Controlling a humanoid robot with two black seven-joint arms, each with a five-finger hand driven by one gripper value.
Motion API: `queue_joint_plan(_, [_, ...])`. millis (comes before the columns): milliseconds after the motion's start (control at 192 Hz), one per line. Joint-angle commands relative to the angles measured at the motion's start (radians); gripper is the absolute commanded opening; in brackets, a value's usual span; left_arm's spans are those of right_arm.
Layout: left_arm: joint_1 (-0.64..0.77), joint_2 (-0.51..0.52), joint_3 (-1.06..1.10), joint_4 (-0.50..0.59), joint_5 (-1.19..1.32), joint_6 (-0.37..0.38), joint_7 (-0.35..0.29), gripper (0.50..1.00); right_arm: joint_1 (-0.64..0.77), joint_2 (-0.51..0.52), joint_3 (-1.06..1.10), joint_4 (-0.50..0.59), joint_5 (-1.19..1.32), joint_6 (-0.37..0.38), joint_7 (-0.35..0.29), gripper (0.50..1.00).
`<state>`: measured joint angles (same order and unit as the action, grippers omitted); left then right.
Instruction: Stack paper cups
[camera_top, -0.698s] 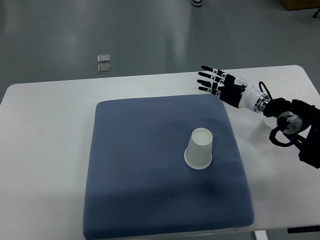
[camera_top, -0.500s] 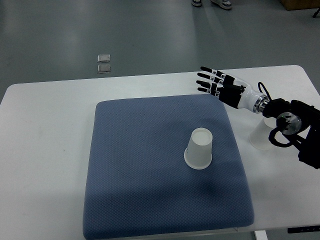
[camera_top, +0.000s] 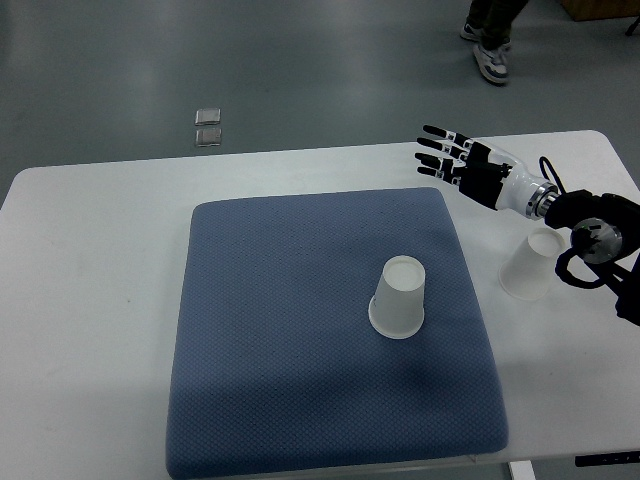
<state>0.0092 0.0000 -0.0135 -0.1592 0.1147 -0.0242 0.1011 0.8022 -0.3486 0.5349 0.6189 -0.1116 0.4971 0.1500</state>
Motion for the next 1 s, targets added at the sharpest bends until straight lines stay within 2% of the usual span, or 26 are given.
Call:
queue_joint_plan(0, [0.0, 0.0, 0.001, 0.0, 0.0, 0.001, 0.0, 1.0, 0.006, -0.01, -0.003, 0.001, -0.002, 0.006, 0.0, 0.924])
queue_joint_plan(245, [0.0, 0.0, 0.001, 0.0, 0.0, 0.0, 0.0, 1.0, 0.017, -0.096, -0.009, 0.001, -0.06, 0.031, 0.003, 0.924])
queue_joint_plan(479, [0.0, 0.0, 0.001, 0.0, 0.0, 0.0, 0.0, 1.0, 0.014, -0.164, -0.019, 0.001, -0.229, 0.031, 0.052, 0.924])
queue_joint_plan(615, [0.0, 0.0, 0.001, 0.0, 0.0, 0.001, 0.0, 1.0, 0.02, -0.24, -0.009, 0.004, -0.381, 0.029, 0.109, 0.924])
queue_joint_plan(745, [0.0, 0.0, 0.001, 0.0, 0.0, 0.001, 0.0, 1.0, 0.032, -0.259, -0.015, 0.005, -0.494, 0.026, 0.158, 0.924])
queue_joint_plan(995, [0.0, 0.0, 0.001, 0.0, 0.0, 0.0, 0.0, 1.0, 0.037, -0.339, -0.082, 0.064, -0.829, 0.011, 0.339, 0.924])
